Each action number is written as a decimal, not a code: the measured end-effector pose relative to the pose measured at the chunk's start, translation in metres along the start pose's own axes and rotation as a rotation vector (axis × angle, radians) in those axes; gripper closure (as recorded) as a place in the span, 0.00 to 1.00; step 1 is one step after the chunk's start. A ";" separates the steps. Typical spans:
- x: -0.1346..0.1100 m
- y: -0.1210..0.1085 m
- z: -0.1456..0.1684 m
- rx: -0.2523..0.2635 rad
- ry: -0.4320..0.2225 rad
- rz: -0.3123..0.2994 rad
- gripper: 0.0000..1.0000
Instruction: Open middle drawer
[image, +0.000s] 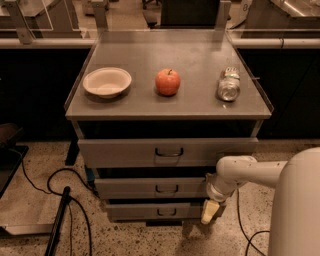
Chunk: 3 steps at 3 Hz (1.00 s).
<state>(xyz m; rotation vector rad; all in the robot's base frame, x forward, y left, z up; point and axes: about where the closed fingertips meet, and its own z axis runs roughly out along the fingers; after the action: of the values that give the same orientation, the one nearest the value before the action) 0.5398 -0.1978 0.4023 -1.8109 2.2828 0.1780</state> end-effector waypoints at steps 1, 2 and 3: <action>-0.001 0.000 -0.003 -0.002 0.001 0.000 0.00; 0.001 0.014 -0.015 -0.029 0.008 0.002 0.00; 0.001 0.014 -0.015 -0.030 0.008 0.002 0.18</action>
Offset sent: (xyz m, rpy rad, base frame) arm -0.0797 -0.0107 0.0622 -0.0062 0.1437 0.0205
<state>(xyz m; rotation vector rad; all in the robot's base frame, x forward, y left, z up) 0.5248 -0.1990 0.4157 -1.8273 2.2994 0.2059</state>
